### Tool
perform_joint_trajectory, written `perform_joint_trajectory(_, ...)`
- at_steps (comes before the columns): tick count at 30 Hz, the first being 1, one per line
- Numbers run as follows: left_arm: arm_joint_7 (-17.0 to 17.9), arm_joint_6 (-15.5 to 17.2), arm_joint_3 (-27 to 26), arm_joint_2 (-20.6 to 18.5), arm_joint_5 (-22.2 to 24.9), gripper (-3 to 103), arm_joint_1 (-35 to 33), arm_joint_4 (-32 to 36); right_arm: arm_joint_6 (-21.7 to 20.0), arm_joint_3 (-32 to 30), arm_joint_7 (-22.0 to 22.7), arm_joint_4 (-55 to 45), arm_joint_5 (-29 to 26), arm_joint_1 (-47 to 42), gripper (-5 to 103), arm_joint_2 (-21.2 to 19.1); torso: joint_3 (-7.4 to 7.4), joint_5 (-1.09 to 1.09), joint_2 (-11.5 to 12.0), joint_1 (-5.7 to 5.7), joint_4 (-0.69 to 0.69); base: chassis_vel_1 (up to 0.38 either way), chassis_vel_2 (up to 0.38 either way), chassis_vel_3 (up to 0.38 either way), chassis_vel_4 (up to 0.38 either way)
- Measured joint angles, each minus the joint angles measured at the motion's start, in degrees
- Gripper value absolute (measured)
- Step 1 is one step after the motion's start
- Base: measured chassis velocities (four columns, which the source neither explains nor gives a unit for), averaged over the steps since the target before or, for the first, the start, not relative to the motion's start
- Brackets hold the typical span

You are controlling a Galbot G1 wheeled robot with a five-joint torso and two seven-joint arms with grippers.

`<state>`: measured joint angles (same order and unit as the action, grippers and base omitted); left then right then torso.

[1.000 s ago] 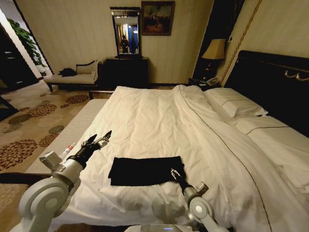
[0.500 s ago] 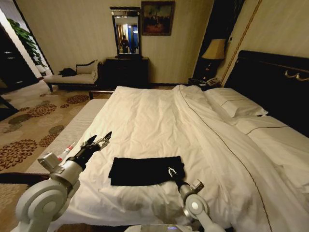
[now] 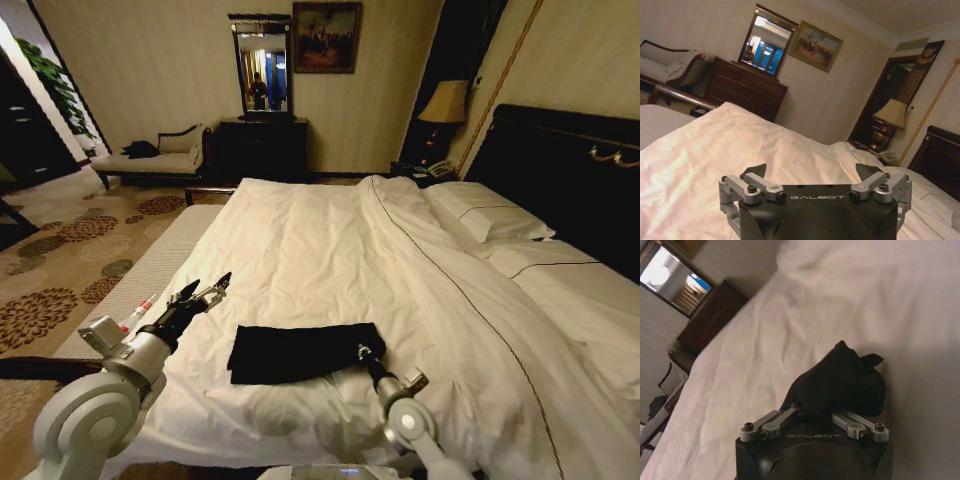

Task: Fold the clothes on the bed.

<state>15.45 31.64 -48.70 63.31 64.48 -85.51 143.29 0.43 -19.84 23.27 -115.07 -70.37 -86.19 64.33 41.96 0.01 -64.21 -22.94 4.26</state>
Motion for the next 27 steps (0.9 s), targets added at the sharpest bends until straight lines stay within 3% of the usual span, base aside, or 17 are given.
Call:
perform_joint_trajectory(6, 0.0, -0.1, -0.2, -0.4, 0.3, 100, 0.6, -0.2, 1.0, -5.2, -2.8, -1.1, 0.7, -1.5, 4, -6.7, 0.0, 0.0, 0.0, 0.0, 0.01, 0.0, 0.0, 0.0, 0.0)
perform_joint_trajectory(17, 0.0, -0.2, -1.1, -1.1, 1.1, 100, 0.9, -0.4, 2.9, -4.9, -7.1, 5.5, 3.7, 0.2, 4, -16.2, 0.0, -0.01, 0.0, 0.0, -0.01, 0.0, 0.0, 0.0, 0.0)
perform_joint_trajectory(24, 0.0, -0.2, -1.0, -0.4, 1.1, 100, 0.6, -0.1, 5.1, -3.5, -9.8, 8.9, 8.5, 1.3, 4, -16.6, 0.0, -0.01, 0.0, 0.0, 0.0, 0.0, 0.0, 0.0, 0.0)
perform_joint_trajectory(27, 0.0, -0.2, -0.8, -0.4, 0.9, 100, 0.5, -0.1, 9.3, -1.2, -15.4, 8.4, 16.8, 1.8, 4, -15.4, -0.01, -0.01, 0.0, 0.0, 0.01, 0.0, 0.0, 0.0, 0.0)
